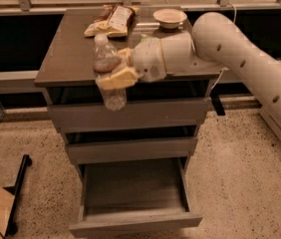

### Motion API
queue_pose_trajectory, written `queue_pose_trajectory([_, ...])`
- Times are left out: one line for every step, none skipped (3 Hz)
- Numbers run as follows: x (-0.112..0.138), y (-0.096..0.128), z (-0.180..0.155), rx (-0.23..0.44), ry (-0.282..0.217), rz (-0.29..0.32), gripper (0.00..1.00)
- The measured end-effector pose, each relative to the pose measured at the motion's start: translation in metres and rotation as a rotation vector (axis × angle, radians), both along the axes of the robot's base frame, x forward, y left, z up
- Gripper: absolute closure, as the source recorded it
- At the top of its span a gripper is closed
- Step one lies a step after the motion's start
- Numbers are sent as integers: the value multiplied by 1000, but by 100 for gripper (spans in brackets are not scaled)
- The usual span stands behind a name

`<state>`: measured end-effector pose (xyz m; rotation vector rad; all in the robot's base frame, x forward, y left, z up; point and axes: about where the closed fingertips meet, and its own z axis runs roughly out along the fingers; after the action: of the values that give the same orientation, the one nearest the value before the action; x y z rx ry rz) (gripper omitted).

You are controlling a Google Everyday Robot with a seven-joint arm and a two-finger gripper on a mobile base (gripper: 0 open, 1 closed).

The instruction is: Place water bottle into bottom drawer

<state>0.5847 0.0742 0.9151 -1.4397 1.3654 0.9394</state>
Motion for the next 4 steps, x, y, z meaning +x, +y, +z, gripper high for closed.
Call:
queue_pose_trajectory([-10,-18,-46,12,16,-114,100])
queue_pose_trajectory([-9,-32,-93,19,34,-206,100])
queue_pose_trajectory([-4,-47,-149,53,70,-312,100])
queue_pose_trajectory([13,-68,-200,84,92,-442,100])
